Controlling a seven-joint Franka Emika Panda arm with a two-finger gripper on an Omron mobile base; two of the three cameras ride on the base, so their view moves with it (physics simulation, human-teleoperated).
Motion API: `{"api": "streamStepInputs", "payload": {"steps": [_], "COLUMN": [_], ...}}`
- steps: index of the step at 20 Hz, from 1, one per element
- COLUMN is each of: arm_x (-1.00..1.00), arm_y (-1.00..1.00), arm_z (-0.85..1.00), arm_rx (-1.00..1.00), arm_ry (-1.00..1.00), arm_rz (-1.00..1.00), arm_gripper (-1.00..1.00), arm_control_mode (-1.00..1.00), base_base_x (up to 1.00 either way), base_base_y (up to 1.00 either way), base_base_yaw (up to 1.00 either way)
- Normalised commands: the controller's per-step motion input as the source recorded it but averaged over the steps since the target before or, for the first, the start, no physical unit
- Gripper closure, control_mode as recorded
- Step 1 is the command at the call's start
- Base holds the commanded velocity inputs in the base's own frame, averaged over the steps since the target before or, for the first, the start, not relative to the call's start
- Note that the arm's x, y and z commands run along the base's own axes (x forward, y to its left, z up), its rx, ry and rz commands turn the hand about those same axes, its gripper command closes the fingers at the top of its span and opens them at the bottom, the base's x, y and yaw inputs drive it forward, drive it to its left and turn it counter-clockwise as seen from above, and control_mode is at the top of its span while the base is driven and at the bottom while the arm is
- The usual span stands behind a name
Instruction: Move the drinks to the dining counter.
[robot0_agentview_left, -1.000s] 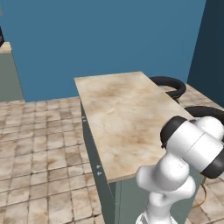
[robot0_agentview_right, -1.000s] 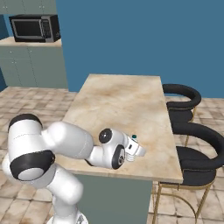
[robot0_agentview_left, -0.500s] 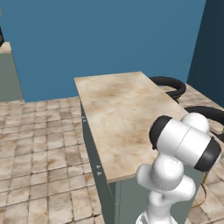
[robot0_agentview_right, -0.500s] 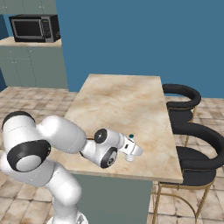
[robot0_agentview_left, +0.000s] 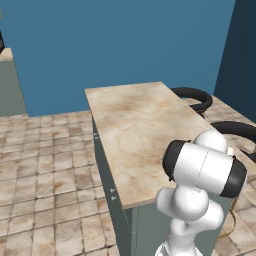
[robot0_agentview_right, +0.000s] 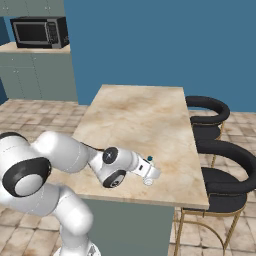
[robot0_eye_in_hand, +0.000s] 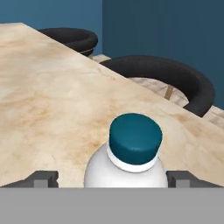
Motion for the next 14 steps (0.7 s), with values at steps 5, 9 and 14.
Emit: {"api": "streamStepInputs", "payload": {"steps": [5, 9, 14], "arm_x": [-0.02, -0.03, -0.02], "arm_y": [0.0, 0.0, 0.07], "arm_z": [0.47, 0.48, 0.63], "arm_rx": [0.01, 0.0, 0.0], "arm_ry": [0.15, 0.14, 0.12], "arm_rz": [-0.02, 0.0, 0.0], "arm_gripper": [-1.0, -1.0, -1.0], "arm_control_mode": [-1.0, -1.0, -1.0], "base_base_x": [0.0, 0.0, 0.0], "base_base_y": [0.0, 0.0, 0.0], "base_base_yaw": [0.0, 0.0, 0.0]}}
